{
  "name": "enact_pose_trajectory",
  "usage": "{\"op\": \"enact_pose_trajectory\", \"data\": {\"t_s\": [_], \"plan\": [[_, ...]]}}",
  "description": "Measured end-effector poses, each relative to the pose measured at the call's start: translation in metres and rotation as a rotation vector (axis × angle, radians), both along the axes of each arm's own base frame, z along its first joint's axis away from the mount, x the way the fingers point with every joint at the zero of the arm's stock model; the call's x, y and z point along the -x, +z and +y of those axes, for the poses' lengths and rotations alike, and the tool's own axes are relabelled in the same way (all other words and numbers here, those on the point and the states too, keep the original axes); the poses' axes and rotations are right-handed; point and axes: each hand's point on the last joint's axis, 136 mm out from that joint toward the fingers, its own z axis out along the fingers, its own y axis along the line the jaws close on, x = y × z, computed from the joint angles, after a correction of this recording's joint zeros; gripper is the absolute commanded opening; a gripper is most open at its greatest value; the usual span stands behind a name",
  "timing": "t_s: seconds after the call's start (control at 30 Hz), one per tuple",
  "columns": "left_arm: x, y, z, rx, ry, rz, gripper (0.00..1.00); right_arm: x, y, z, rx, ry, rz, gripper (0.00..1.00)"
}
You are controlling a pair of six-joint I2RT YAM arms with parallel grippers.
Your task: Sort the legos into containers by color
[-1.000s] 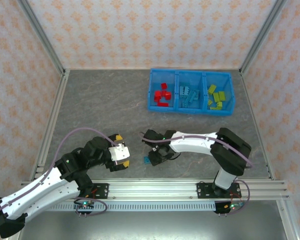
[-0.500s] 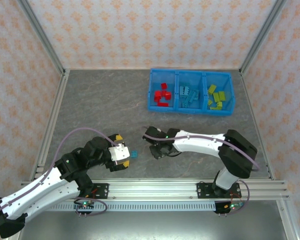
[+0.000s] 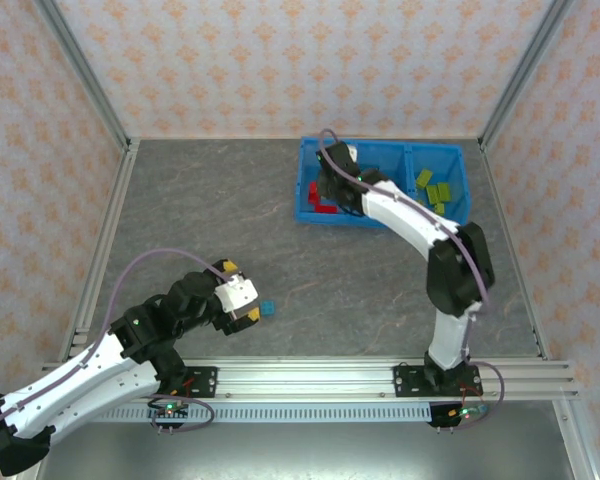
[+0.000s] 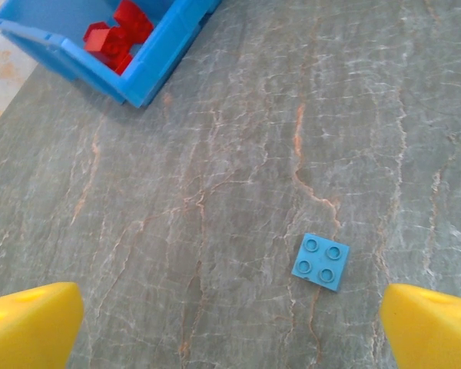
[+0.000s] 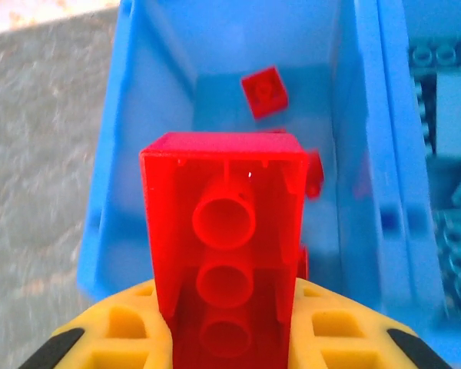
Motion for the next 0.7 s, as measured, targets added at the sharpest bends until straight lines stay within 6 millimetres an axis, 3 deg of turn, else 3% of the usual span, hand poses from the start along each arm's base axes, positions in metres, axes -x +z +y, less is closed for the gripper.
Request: {"op": "enact_pose_trajectory", "data": {"t_s": [0.13, 0.33, 0.43, 0.6, 0.7], "plan": [[-0.006, 0.002, 0.006, 0.009, 0.057, -0.008, 1.0, -0.041, -0.024, 0.012, 0.019, -0.014, 0.019, 0.22], [-0.01, 0.002, 0.01, 0.013, 0.095, -0.009, 1.0, -0.055, -0.057, 0.02, 0.055, 0.021, 0.079, 0.32], [-0.011, 0.001, 0.011, 0.01, 0.099, -0.005, 1.0, -0.062, -0.054, 0.025, 0.055, 0.044, 0.074, 0.35], [-0.014, -0.001, 0.012, 0.016, 0.126, 0.015, 1.0, -0.068, -0.037, 0.026, 0.052, 0.058, 0.046, 0.48], [-0.02, 0.009, 0.014, 0.065, 0.193, 0.027, 1.0, -0.071, -0.022, 0.027, 0.043, 0.058, 0.028, 0.52]]}}
